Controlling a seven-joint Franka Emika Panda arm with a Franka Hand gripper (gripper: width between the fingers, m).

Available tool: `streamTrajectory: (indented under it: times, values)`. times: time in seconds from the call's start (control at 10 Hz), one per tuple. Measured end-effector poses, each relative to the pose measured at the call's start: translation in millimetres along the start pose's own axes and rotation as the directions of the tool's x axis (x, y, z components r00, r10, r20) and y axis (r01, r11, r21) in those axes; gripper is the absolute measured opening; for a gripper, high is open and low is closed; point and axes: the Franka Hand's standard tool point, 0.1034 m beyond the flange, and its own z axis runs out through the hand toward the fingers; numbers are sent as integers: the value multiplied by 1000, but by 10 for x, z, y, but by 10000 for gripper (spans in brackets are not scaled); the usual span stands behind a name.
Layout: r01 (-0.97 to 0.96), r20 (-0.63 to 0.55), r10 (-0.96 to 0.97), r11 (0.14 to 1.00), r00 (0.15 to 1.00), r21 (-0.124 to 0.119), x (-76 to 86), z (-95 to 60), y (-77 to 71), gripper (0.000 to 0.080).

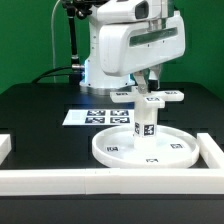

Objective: Assemble round table

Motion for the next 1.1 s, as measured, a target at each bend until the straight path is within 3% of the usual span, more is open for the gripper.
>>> streamTrajectory:
  times: [0.1, 0.2, 0.3, 0.4, 0.8, 1.1]
  values:
    - [-1, 0, 1, 1000, 1000, 0, -4, 3, 3, 405]
    - [-1, 1, 1, 1000, 1000, 0, -6, 4, 4, 405]
    - [7, 1, -7, 1000, 1000, 0, -10, 7, 4, 541]
    - [35, 1, -35, 999, 999, 0, -22, 13, -4, 627]
    - [105, 14, -105, 994, 994, 3, -43, 71, -75, 649]
    - [95, 18, -95, 995, 995, 4, -99, 120, -45, 649]
